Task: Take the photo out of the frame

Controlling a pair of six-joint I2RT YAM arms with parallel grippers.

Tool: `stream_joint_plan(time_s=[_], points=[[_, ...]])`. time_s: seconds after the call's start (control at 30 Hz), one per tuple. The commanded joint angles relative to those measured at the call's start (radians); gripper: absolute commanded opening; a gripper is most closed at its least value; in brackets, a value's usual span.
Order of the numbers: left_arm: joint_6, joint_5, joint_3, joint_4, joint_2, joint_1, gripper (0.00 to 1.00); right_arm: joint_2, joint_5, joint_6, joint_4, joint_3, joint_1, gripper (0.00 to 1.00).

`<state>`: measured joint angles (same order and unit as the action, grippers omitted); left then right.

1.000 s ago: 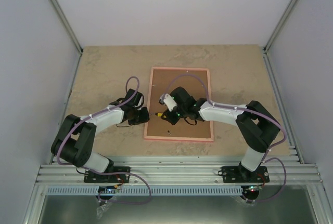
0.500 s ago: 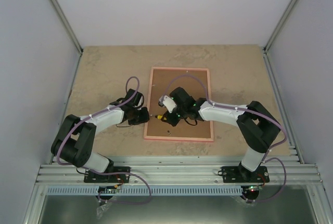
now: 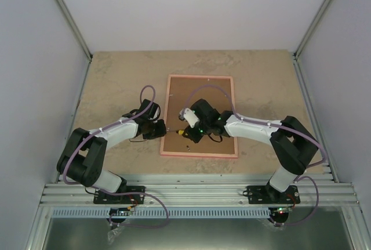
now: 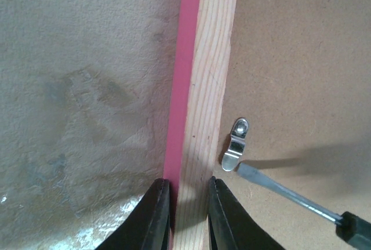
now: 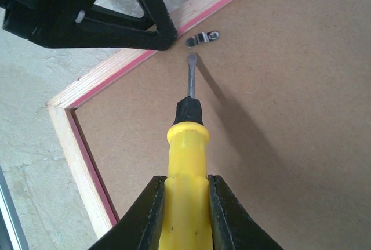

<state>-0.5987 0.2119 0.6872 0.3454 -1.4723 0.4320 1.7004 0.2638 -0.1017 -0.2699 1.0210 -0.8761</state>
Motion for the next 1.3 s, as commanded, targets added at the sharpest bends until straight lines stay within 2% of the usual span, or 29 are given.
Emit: stream_joint_plan(time_s=[0.0, 0.13, 0.3, 0.77, 1.27], points=[[-0.035, -0.035, -0.004, -0.006, 0.024, -0.006, 0.07, -0.029, -0.053, -0.041, -0.026, -0.035, 0.013, 0.00], [-0.035, -0.033, -0.003, -0.006, 0.026, -0.006, 0.07, -0.038, -0.055, -0.053, -0.010, -0.042, 0.016, 0.00], [-0.034, -0.033, -0.003, -0.005, 0.027, -0.006, 0.07, -0.075, 0.022, -0.042, 0.040, -0.058, 0.015, 0.00], [-0.032, -0.022, -0.001, -0.012, 0.018, -0.006, 0.07, -0.013, 0.019, -0.066, 0.080, 0.013, 0.014, 0.00], [-0.032, -0.021, -0.004, -0.019, 0.017, -0.006, 0.07, 0.060, 0.009, -0.052, 0.007, 0.065, 0.009, 0.00]])
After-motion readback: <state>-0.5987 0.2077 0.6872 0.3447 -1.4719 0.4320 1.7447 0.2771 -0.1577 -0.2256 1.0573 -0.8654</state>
